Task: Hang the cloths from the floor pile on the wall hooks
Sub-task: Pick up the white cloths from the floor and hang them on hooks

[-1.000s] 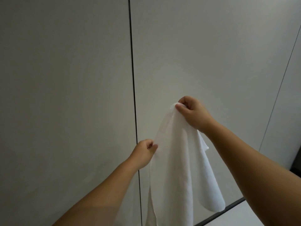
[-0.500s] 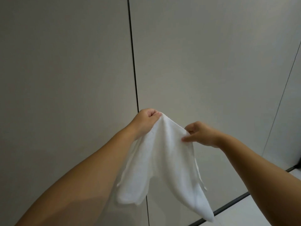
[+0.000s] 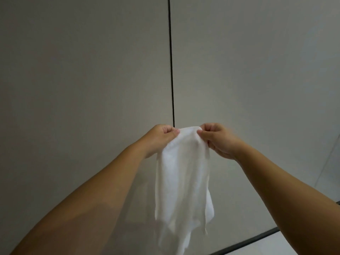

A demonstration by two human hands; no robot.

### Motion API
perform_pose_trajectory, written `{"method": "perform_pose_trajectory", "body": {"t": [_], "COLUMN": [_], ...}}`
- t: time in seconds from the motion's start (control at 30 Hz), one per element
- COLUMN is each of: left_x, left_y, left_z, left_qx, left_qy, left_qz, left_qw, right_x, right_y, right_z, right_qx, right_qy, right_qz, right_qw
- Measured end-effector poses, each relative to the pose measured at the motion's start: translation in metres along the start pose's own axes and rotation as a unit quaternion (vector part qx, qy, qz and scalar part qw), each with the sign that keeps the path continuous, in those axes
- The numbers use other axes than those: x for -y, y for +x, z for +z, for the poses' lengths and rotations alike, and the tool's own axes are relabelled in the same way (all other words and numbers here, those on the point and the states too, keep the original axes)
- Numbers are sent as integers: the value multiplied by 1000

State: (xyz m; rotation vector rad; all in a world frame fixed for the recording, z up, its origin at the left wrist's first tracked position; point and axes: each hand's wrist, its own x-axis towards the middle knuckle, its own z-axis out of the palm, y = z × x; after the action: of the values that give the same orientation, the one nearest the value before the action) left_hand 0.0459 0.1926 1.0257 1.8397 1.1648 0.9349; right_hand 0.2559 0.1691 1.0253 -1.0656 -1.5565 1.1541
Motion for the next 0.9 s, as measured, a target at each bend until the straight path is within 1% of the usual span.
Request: {"method": "perform_pose_trajectory", "body": {"t": [0.07, 0.1, 0.17, 0.23, 0.3, 0.4, 0.47, 0.57, 0.63, 0.7, 0.77, 0.9], "left_x": [15, 23, 37, 56, 74, 94, 103, 112, 115, 113, 111, 103], "left_y": [-12, -17, -29, -40, -52, -68, -81, -100, -112, -128, -145, -184], "left_z": [-11, -15, -22, -26, -28, -38, -50, -75, -93, -108, -121, -137], "left_qx": [47, 59, 74, 88, 80, 41, 23, -40, -82, -96, -119, -232], "left_qy": [4, 10, 13, -9, -39, -69, -70, -30, 26, 94, 133, 169], "left_qz": [-32, -41, -56, -70, -92, -139, -162, -179, -187, -195, -211, -222], "left_qw": [998, 997, 996, 994, 992, 987, 984, 982, 979, 971, 961, 932], "right_x": [5, 7, 11, 13, 12, 6, 1, -5, -10, -14, -16, -14], "right_y": [5, 7, 13, 17, 20, 26, 29, 34, 38, 44, 49, 54], "right_z": [9, 13, 24, 37, 51, 74, 89, 114, 134, 156, 178, 223], "right_qx": [-5, -8, -14, -16, -11, 18, 45, 106, 143, 170, 192, 232], "right_qy": [-32, -54, -83, -97, -119, -176, -218, -291, -323, -318, -307, -274], "right_qz": [-2, -1, -1, -5, -8, -19, -26, -39, -55, -66, -83, -139], "right_qw": [999, 999, 996, 995, 993, 984, 975, 950, 934, 930, 929, 923]}}
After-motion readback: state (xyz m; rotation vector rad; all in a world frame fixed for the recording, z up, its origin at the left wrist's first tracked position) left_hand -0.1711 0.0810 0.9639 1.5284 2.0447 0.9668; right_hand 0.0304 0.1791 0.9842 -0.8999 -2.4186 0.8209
